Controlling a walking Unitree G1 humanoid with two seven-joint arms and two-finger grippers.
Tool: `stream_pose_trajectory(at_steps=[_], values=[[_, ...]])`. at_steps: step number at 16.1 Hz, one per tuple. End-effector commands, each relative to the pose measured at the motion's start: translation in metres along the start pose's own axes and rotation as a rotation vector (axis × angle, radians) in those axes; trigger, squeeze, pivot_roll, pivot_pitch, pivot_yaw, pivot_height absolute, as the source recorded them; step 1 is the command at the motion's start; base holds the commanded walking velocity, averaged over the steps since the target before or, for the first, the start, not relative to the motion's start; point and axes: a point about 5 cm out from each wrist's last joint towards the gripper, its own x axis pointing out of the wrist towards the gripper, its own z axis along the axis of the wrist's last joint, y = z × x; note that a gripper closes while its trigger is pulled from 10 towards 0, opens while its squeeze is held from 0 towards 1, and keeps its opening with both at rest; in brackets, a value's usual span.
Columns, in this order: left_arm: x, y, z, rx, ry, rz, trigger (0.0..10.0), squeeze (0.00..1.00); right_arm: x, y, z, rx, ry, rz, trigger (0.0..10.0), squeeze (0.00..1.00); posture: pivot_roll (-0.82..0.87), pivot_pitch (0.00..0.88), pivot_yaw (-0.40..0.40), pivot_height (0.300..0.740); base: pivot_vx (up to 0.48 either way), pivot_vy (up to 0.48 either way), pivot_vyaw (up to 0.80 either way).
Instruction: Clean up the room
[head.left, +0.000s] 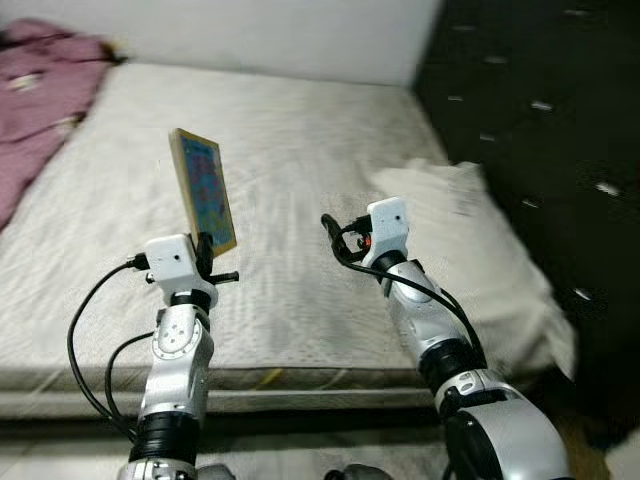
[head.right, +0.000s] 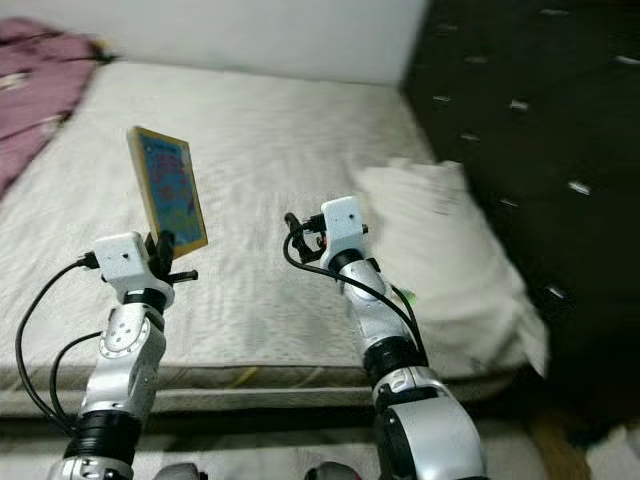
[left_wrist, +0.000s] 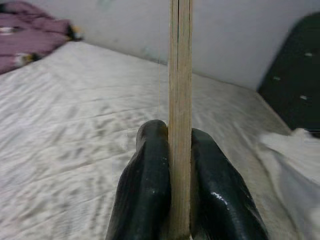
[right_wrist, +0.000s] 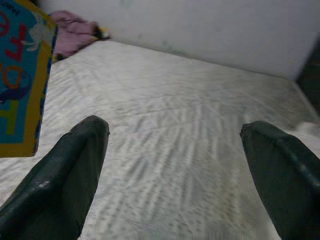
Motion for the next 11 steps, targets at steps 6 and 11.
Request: stream_pose_trajectory(at_steps=[6, 11], values=[[0.0049, -0.0072, 0.0112, -0.005, -0.051, -0.019, 10.0, 0.0, 0.0011, -0.0052, 0.0026, -0.005, 0.0, -0.01, 10.0, 0.0, 0.08, 0.0, -0.081, 0.74, 0.0, -0.158, -0.09], [0.0057, -0.007, 0.0118, -0.004, -0.05, -0.022, 10.0, 0.0, 0.0018, -0.0047, 0.0032, -0.003, 0.0, -0.012, 10.0, 0.0, 0.08, 0.0, -0.079, 0.74, 0.0, -0.355, 0.0]])
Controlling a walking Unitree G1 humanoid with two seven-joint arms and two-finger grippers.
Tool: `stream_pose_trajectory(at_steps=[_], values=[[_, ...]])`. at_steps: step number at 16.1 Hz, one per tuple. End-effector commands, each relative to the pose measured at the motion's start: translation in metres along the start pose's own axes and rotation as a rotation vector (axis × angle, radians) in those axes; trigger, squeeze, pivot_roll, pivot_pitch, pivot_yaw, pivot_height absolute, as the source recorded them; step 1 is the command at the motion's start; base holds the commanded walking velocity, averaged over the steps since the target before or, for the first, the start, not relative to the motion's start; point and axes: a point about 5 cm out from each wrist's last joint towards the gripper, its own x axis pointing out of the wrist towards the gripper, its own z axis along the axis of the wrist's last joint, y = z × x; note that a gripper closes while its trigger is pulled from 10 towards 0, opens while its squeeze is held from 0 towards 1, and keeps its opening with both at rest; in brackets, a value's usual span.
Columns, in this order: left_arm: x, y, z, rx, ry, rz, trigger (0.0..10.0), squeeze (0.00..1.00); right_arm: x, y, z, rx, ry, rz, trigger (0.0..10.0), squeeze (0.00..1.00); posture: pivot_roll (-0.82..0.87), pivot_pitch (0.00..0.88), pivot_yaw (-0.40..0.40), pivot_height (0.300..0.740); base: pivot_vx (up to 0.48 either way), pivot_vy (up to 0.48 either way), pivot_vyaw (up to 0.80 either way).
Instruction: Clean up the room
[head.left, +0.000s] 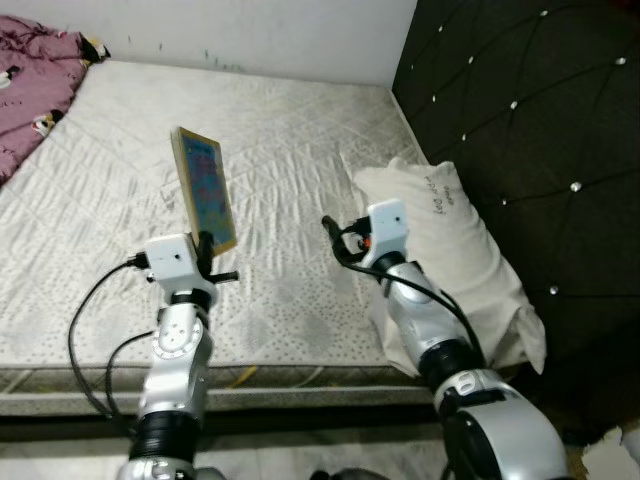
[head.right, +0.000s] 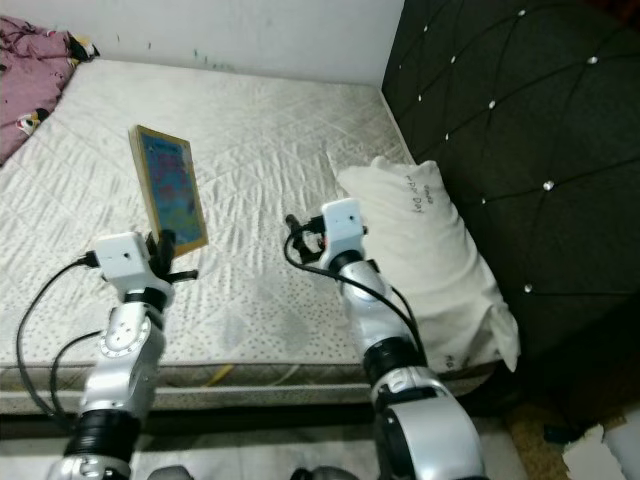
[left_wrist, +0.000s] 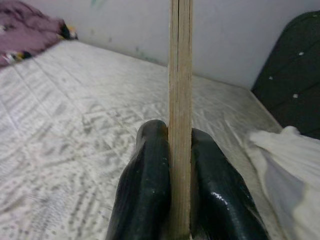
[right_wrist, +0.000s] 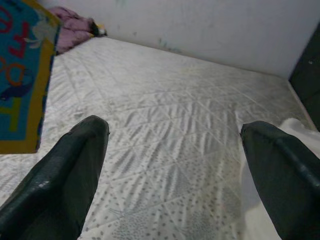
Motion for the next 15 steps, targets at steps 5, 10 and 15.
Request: stream_pose_trajectory(at_steps=[5, 10, 15], values=[[0.0044, -0.012, 0.0088, -0.024, -0.041, -0.033, 10.0, 0.0, -0.0008, -0.011, 0.0018, -0.008, 0.002, -0.028, 10.0, 0.0, 0.08, 0.0, -0.077, 0.74, 0.0, -0.225, 0.0], [0.0044, -0.0109, 0.0085, -0.038, -0.039, -0.021, 10.0, 0.0, -0.0006, -0.0115, 0.0009, -0.005, 0.011, -0.032, 10.0, 0.0, 0.08, 0.0, -0.077, 0.74, 0.0, 0.0, -0.32], [0.0045, -0.0105, 0.0091, -0.044, -0.045, -0.022, 10.0, 0.0, -0.0005, -0.0113, 0.0014, -0.008, 0.006, -0.028, 10.0, 0.0, 0.08, 0.0, -0.078, 0.74, 0.0, 0.0, -0.15]])
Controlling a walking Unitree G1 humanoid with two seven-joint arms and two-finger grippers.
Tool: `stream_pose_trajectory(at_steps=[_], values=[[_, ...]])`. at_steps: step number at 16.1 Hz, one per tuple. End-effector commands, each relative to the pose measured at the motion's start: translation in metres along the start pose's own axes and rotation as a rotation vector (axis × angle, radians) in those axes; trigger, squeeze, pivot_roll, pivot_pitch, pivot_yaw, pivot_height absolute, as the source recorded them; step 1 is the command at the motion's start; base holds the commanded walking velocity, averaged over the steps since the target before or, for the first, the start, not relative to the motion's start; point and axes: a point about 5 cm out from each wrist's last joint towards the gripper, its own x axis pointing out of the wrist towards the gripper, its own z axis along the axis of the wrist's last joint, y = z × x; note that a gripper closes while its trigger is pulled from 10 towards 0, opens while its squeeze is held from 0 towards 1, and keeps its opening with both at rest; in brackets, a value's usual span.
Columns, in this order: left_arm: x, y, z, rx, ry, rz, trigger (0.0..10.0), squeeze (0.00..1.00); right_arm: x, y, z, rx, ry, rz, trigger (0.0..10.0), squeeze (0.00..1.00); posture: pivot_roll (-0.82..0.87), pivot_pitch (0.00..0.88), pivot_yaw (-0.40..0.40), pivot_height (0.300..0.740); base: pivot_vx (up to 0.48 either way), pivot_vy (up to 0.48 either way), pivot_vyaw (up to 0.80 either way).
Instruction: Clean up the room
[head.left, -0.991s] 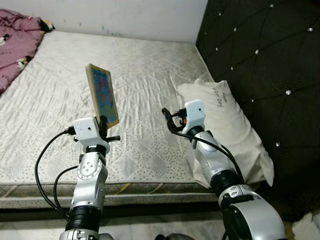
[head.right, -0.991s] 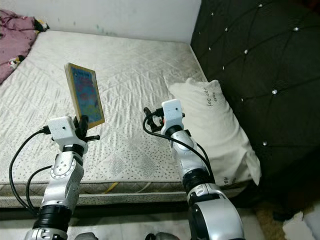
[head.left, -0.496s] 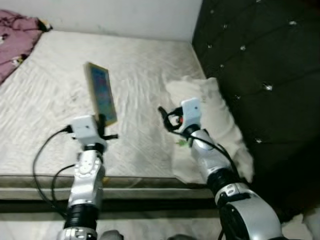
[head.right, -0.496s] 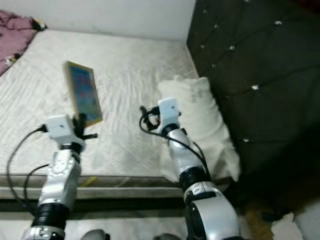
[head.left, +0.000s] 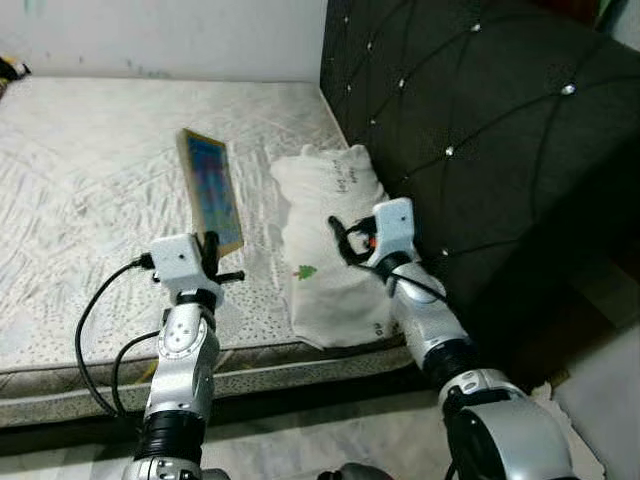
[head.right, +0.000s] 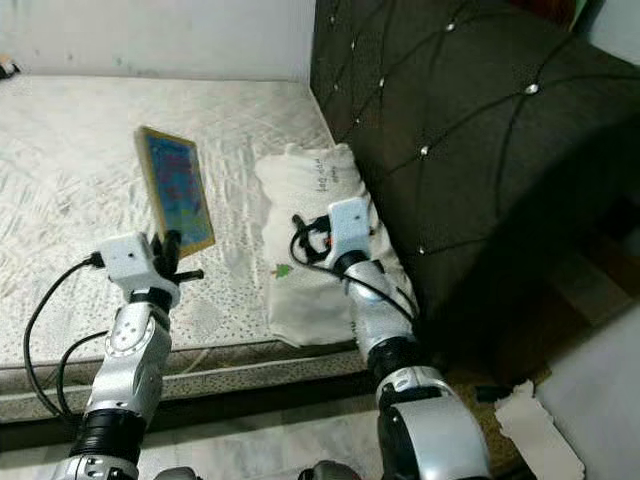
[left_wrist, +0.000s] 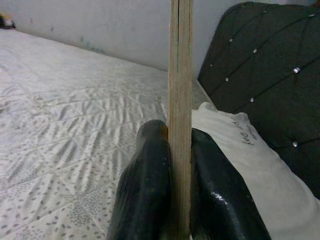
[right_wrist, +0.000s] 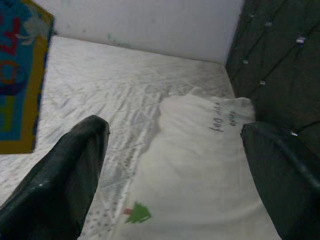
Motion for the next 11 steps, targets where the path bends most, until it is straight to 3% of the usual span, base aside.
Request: stream_pose_trajectory(at_steps=[1, 4, 11], values=[[0.0032, -0.0029, 0.012, -0.002, -0.063, -0.021, 10.0, 0.0, 0.0018, -0.0013, 0.0034, -0.005, -0.006, 0.001, 10.0, 0.0, 0.08, 0.0, -0.079, 0.74, 0.0, 0.0, 0.0], [0.003, -0.0042, 0.0121, -0.003, -0.066, -0.033, 10.0, 0.0, 0.0017, -0.0003, 0.0031, -0.015, -0.006, 0.01, 10.0, 0.0, 0.08, 0.0, -0.079, 0.74, 0.08, 0.0, 0.0], [0.0025, -0.0057, 0.0099, -0.006, -0.058, -0.035, 10.0, 0.0, 0.0011, 0.0002, 0.0023, -0.024, -0.005, 0.021, 10.0, 0.0, 0.08, 0.0, -0.085, 0.74, 0.272, 0.0, 0.0]])
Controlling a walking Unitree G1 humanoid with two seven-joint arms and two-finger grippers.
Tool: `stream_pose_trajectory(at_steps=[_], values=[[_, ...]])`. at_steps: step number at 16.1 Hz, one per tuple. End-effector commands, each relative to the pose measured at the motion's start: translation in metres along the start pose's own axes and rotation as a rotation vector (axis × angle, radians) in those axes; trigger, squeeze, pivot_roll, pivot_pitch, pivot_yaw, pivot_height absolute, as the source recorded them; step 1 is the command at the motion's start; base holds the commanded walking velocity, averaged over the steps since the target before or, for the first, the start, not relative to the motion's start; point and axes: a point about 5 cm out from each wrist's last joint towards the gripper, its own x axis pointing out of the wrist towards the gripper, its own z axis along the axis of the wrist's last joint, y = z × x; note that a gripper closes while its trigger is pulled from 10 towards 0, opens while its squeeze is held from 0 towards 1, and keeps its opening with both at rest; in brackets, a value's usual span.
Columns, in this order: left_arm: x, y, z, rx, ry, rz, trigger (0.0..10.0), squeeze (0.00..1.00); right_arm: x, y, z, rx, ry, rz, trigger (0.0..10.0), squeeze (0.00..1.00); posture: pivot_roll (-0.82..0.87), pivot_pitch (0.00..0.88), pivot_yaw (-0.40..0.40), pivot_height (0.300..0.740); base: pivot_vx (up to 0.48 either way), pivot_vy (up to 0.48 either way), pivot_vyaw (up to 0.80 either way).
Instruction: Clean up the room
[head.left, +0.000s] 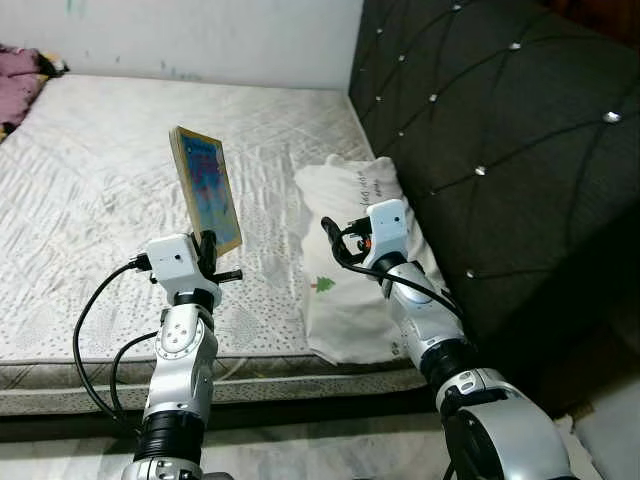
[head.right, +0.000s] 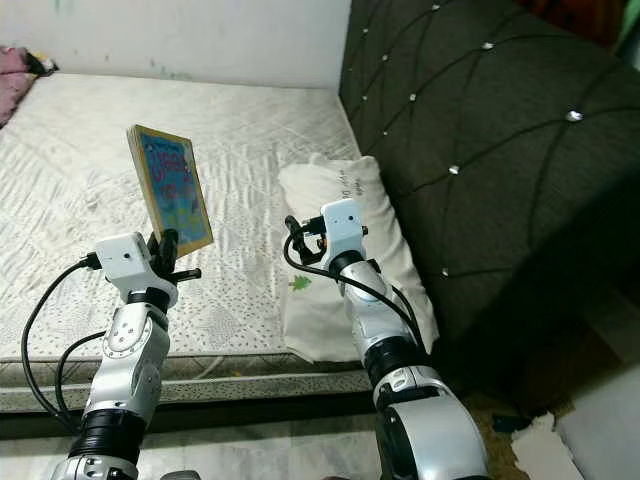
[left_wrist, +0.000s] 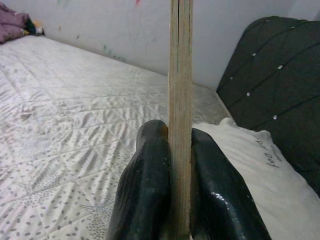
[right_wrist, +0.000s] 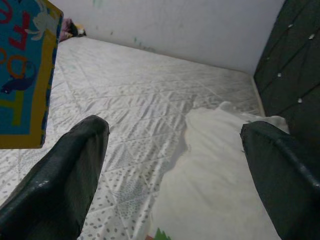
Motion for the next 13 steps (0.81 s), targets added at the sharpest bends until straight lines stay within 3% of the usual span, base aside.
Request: stream_pose_trajectory(at_steps=[1, 4, 13], values=[[0.0031, -0.0056, 0.0088, 0.004, -0.045, -0.033, 10.0, 0.0, 0.0006, -0.003, 0.002, -0.014, -0.003, -0.001, 10.0, 0.0, 0.08, 0.0, -0.085, 0.74, 0.292, 0.0, 0.0], [0.0033, -0.0061, 0.0081, 0.002, -0.04, -0.035, 10.0, 0.0, 0.0005, -0.0031, 0.0021, -0.015, -0.003, 0.001, 10.0, 0.0, 0.08, 0.0, -0.085, 0.74, 0.281, 0.0, 0.0], [0.0047, -0.0039, 0.0074, -0.008, -0.025, -0.023, 10.0, 0.0, 0.0016, -0.0025, 0.003, -0.016, -0.002, 0.002, 10.0, 0.0, 0.08, 0.0, -0.084, 0.74, 0.0, 0.034, 0.0]])
